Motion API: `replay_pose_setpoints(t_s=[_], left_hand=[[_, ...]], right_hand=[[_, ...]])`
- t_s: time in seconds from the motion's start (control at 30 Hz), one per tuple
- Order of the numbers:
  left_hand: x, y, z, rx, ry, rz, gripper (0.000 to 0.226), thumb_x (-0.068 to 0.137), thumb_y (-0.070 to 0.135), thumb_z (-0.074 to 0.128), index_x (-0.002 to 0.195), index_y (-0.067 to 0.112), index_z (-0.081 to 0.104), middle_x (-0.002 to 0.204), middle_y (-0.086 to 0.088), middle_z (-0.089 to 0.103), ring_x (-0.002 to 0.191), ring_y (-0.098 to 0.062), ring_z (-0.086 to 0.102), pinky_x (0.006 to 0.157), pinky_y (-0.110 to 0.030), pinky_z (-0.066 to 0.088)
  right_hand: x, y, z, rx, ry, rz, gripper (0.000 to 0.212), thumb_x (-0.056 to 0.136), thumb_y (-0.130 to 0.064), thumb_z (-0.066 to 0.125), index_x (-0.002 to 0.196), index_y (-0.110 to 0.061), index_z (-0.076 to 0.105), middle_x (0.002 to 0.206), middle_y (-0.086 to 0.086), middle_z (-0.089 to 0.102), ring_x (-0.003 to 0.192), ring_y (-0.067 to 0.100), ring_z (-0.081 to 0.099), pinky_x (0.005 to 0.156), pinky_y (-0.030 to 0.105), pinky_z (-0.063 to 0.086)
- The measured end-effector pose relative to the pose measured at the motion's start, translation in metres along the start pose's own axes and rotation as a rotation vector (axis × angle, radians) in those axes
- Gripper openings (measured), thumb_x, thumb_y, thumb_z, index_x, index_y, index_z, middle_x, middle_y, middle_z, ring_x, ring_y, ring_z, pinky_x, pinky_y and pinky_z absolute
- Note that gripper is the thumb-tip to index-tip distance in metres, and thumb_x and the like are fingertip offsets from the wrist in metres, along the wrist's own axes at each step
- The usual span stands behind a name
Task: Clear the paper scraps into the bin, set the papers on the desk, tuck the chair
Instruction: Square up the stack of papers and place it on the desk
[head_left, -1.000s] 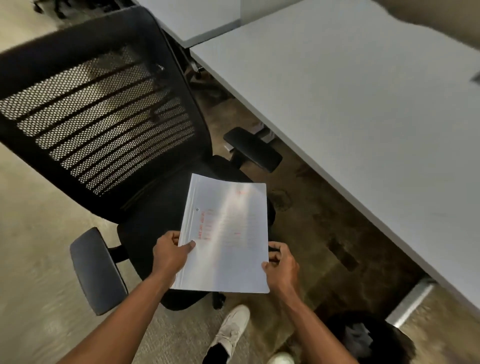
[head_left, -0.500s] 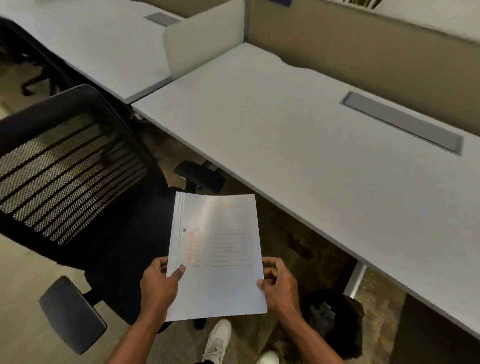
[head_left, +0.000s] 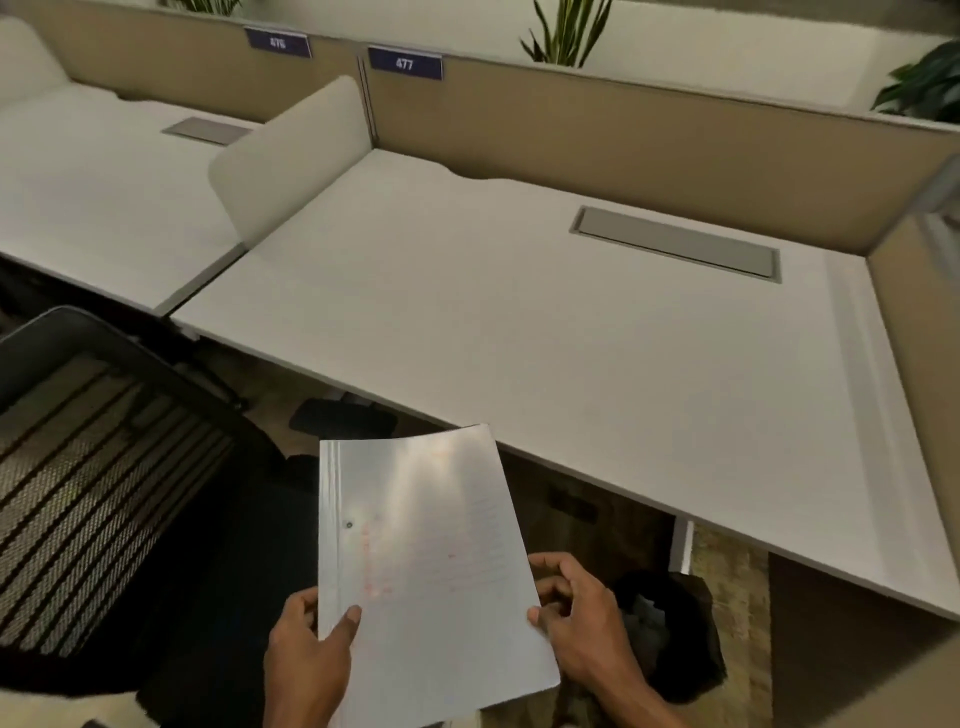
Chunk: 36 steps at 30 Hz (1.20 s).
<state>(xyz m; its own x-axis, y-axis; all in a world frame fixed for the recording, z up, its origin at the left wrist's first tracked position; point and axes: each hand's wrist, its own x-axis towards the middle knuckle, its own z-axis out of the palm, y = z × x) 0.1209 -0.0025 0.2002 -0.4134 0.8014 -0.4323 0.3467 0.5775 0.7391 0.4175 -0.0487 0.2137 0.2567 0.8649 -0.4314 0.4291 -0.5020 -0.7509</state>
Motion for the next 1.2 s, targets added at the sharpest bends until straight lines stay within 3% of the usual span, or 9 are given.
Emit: replay_pose_setpoints(t_s=[0.13,0.33,0.43,0.5,0.57,0.77,0.97,1.1,1.2], left_hand=[[0.005,0.018,-0.012,-0.004,-0.004,-0.031,0.044,0.086,0.013,0.085,0.109,0.031,0.052,0.087,0.012,0.058,0.083,-0.016,0.064,0.080,-0.044,0.056],[0.020,0.052,-0.016,-0.025,-0.068,0.030,0.042,0.090,0.015,0.082,0.115,0.032,0.052,0.108,-0.001,0.068,0.100,-0.027,0.072,0.091,-0.053,0.061],[0.028,0.071,-0.010,-0.058,-0.109,0.068,0.039,0.091,0.018,0.081,0.111,0.037,0.052,0.108,0.002,0.070,0.093,-0.024,0.075,0.078,-0.048,0.064],[0.034,0.085,-0.003,-0.087,-0.134,0.103,0.039,0.092,0.020,0.080,0.103,0.044,0.051,0.104,0.007,0.070,0.085,-0.019,0.076,0.060,-0.036,0.061],[0.040,0.100,0.003,-0.097,-0.155,0.155,0.039,0.093,0.021,0.078,0.102,0.047,0.051,0.102,0.011,0.069,0.083,-0.016,0.077,0.054,-0.030,0.058],[0.052,0.145,0.034,-0.120,-0.211,0.261,0.034,0.095,0.021,0.077,0.113,0.039,0.054,0.104,0.010,0.070,0.085,-0.015,0.077,0.058,-0.030,0.061],[0.067,0.187,0.075,-0.145,-0.257,0.281,0.033,0.096,0.020,0.077,0.116,0.037,0.056,0.107,0.011,0.070,0.090,-0.015,0.076,0.062,-0.030,0.062],[0.080,0.210,0.106,-0.153,-0.261,0.281,0.031,0.096,0.020,0.077,0.118,0.033,0.060,0.111,0.009,0.072,0.096,-0.019,0.077,0.076,-0.044,0.067],[0.088,0.229,0.128,-0.148,-0.257,0.306,0.030,0.096,0.021,0.077,0.115,0.039,0.062,0.111,0.012,0.072,0.096,-0.014,0.076,0.069,-0.030,0.065]], right_hand=[[-0.009,-0.012,0.003,0.043,0.012,0.023,0.053,0.087,-0.009,0.083,0.117,-0.046,0.060,0.096,-0.025,0.076,0.091,-0.001,0.073,0.080,0.019,0.061],[-0.007,-0.033,0.000,0.087,0.077,0.011,0.054,0.086,-0.009,0.083,0.119,-0.046,0.061,0.099,-0.021,0.077,0.094,0.001,0.073,0.086,0.026,0.064],[0.000,-0.042,-0.010,0.108,0.139,-0.006,0.053,0.086,-0.010,0.084,0.122,-0.043,0.063,0.100,-0.016,0.078,0.096,-0.004,0.072,0.086,0.025,0.064],[0.006,-0.047,-0.016,0.128,0.182,-0.022,0.053,0.086,-0.013,0.085,0.124,-0.042,0.063,0.101,-0.018,0.077,0.096,-0.007,0.071,0.081,0.021,0.063],[0.014,-0.051,-0.022,0.149,0.218,-0.025,0.054,0.086,-0.014,0.085,0.125,-0.043,0.062,0.103,-0.019,0.076,0.096,-0.004,0.072,0.079,0.017,0.061],[0.043,-0.060,-0.049,0.210,0.310,-0.025,0.052,0.087,-0.005,0.080,0.123,-0.039,0.065,0.097,-0.023,0.077,0.090,0.000,0.074,0.082,0.027,0.064],[0.088,-0.066,-0.087,0.237,0.339,-0.052,0.055,0.088,-0.004,0.077,0.122,-0.045,0.063,0.097,-0.027,0.076,0.089,-0.001,0.073,0.070,0.015,0.058],[0.122,-0.064,-0.115,0.233,0.330,-0.068,0.055,0.088,-0.005,0.079,0.124,-0.044,0.063,0.096,-0.028,0.076,0.088,-0.001,0.073,0.066,0.011,0.054],[0.150,-0.064,-0.134,0.233,0.312,-0.071,0.054,0.089,-0.005,0.078,0.125,-0.043,0.063,0.096,-0.025,0.077,0.087,0.002,0.073,0.066,0.012,0.054]])
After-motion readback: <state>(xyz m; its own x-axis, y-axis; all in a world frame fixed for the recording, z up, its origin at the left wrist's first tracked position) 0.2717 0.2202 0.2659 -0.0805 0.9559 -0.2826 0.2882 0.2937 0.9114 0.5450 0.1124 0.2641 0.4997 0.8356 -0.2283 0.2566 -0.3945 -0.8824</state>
